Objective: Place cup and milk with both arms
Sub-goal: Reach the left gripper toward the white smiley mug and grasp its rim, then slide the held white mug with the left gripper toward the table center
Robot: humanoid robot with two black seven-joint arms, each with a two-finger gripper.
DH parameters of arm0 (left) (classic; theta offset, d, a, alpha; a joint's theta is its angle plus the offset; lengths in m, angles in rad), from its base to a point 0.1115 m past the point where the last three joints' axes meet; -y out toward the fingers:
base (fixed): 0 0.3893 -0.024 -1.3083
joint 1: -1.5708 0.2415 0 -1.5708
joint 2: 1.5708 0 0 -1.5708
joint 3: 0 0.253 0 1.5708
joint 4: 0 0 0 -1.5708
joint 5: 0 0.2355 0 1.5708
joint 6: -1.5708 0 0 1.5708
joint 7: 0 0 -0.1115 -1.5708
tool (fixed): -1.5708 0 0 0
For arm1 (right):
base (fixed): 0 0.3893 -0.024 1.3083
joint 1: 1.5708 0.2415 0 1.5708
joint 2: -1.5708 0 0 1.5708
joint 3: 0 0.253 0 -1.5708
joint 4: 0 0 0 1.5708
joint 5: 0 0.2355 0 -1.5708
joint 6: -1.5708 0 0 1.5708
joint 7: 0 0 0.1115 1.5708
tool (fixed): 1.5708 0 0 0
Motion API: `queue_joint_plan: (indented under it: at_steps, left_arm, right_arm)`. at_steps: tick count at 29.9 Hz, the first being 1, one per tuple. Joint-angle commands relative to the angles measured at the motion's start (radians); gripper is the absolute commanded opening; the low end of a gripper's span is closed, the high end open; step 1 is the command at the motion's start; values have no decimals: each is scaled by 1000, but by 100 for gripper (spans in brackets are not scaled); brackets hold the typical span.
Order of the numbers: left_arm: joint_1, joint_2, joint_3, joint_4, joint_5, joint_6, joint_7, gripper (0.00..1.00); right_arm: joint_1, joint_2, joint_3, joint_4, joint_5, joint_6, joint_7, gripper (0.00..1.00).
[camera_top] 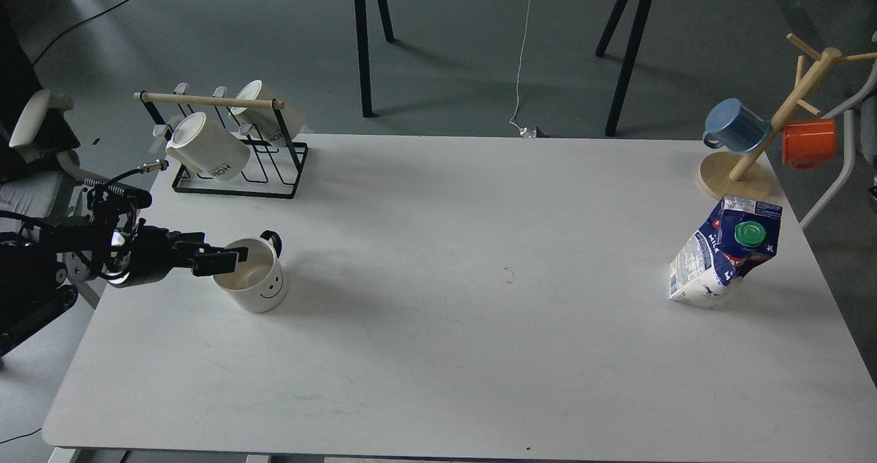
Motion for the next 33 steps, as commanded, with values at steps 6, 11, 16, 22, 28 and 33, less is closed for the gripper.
queue_joint_plan:
  at_steps: [6, 11, 16, 22, 28, 33]
  left_arm:
    - [33, -29, 4, 8, 47, 34, 0, 77]
    - [35, -36, 5, 39, 83, 71, 0, 26]
    - [39, -41, 4, 49, 86, 203, 0, 1]
    - [36, -32, -1, 28, 83, 238, 0, 0]
    - [-22, 13, -63, -114, 57, 157, 0, 0]
    - [-63, -6, -139, -240, 55, 21, 0, 0]
  right_arm:
    - [-7, 0, 3, 0, 0, 0, 2, 98]
    - [-7, 0, 3, -3, 0, 0, 2, 98]
    - [-7, 0, 4, -3, 2, 0, 2, 98]
    - [-7, 0, 4, -3, 2, 0, 2, 98]
    - [-8, 0, 4, -3, 2, 0, 2, 98]
    - [-8, 0, 4, -14, 2, 0, 2, 98]
